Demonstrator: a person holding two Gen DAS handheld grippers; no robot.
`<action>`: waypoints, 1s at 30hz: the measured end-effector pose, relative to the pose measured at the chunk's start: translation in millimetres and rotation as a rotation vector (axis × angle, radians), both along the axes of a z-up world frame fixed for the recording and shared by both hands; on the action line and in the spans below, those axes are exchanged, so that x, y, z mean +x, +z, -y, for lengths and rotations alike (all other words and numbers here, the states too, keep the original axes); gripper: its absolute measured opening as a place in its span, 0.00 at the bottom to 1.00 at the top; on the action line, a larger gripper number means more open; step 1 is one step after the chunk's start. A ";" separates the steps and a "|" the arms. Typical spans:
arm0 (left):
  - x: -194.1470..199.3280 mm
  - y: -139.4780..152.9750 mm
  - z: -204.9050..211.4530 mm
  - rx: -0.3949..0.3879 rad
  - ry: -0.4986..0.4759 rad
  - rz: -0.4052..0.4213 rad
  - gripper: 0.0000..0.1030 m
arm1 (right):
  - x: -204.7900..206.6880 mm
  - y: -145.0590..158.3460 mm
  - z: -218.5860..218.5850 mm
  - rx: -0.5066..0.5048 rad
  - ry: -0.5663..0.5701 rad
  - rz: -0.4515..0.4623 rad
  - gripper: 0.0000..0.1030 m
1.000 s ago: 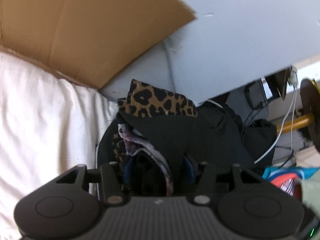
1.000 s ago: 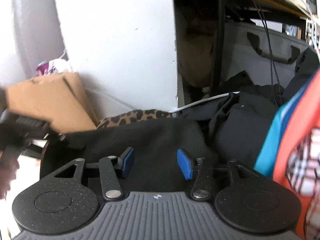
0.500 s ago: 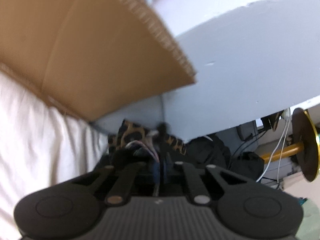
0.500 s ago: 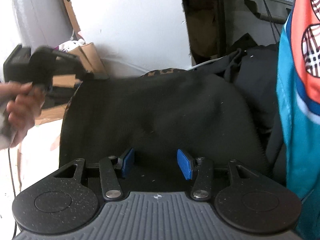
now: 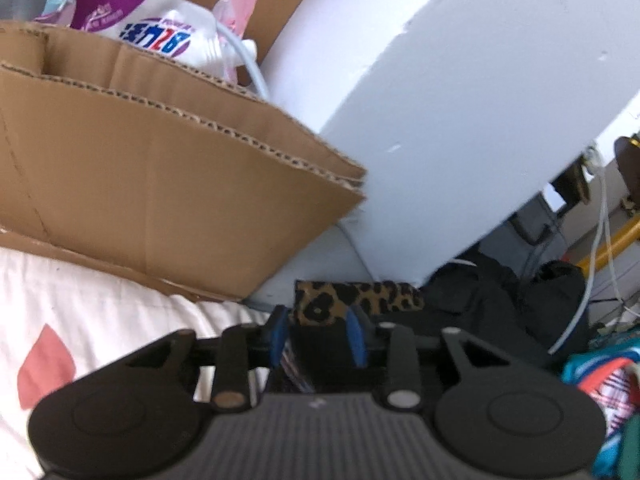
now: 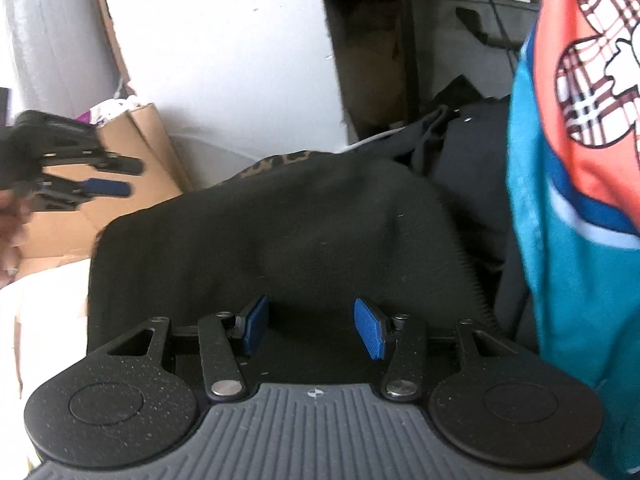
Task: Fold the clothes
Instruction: 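Lower the shorts onto the leopard-print garment with both grippers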
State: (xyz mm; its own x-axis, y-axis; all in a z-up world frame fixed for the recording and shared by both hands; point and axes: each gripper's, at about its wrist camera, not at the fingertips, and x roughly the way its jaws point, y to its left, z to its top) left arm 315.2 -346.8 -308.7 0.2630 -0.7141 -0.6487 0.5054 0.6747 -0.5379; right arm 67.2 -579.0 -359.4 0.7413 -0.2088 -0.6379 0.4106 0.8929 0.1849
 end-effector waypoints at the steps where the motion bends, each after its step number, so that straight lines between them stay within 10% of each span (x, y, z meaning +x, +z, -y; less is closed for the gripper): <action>1: -4.5 3.3 -1.3 -0.005 -0.013 0.003 0.33 | -0.4 0.7 2.1 -0.006 -0.001 0.006 0.53; 20: -68.3 -30.2 9.7 0.059 -0.199 0.050 0.12 | 53.9 -9.5 39.4 -0.218 -0.042 -0.063 0.53; 30: -89.1 -5.1 4.3 0.114 -0.228 0.216 0.03 | 33.7 1.8 17.7 -0.276 -0.001 -0.032 0.52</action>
